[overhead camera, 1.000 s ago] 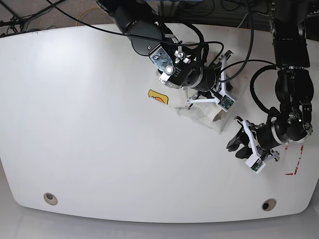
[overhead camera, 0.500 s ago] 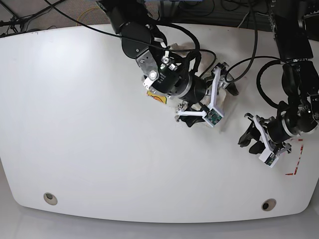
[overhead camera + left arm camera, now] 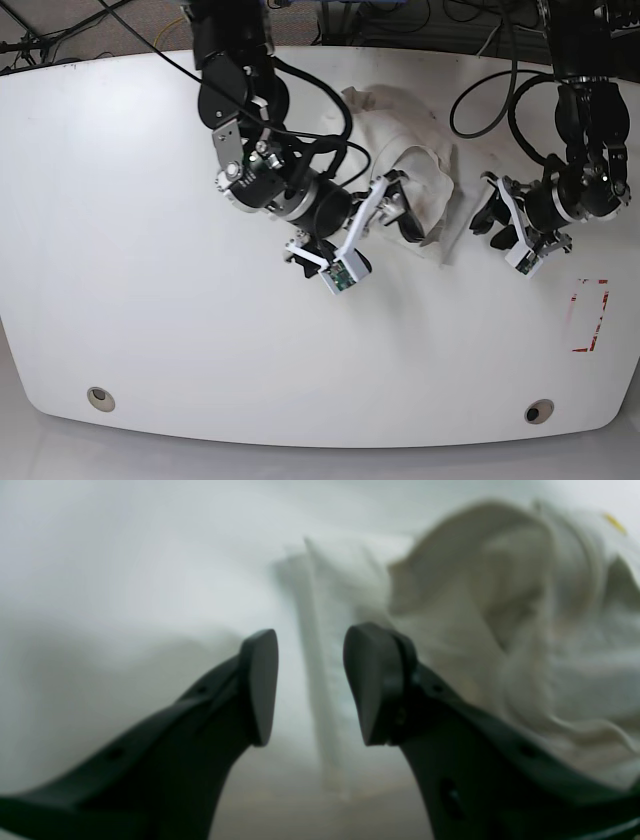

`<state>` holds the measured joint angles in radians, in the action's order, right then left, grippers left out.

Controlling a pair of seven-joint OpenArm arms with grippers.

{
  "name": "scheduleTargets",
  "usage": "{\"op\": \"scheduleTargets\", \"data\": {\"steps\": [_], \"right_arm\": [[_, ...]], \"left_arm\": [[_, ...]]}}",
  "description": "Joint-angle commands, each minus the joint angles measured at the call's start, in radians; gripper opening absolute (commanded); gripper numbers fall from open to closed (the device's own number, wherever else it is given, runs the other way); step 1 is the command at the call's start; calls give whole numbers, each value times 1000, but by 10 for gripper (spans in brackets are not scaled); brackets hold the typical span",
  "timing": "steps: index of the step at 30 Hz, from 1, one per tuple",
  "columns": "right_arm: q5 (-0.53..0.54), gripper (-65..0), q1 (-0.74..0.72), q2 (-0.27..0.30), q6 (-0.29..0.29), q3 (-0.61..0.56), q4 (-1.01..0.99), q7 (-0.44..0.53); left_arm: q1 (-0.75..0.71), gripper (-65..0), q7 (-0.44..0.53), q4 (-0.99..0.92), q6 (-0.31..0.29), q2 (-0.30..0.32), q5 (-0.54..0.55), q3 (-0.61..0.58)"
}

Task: Fold the T-shirt properly
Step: 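Drag the shirt bundle with both grippers across the table, then regrasp the shirt bundle with both grippers and fold it over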

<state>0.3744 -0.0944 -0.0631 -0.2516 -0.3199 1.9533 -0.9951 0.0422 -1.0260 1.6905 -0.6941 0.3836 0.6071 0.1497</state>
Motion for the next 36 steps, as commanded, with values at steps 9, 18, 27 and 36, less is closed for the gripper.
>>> {"op": "scheduleTargets", "data": {"steps": [9,18,27,36], "right_arm": [[53,-434,40,144,-10,20,10,11],[48,-461,72,233,-44,20,-68,95],[-65,-463,92,250,-78,18,-176,172],[-216,-463,124,246,-148,18,-288,301]], "left_arm": [[-144,-478,25,211,-4,-110,23,4],[-232,-606,26,170,-4,-139,17,8],[-252,-604,26,121,-4,-156,-120,8],[-186,-601,26,0,-4,-156,-163,1]]}}
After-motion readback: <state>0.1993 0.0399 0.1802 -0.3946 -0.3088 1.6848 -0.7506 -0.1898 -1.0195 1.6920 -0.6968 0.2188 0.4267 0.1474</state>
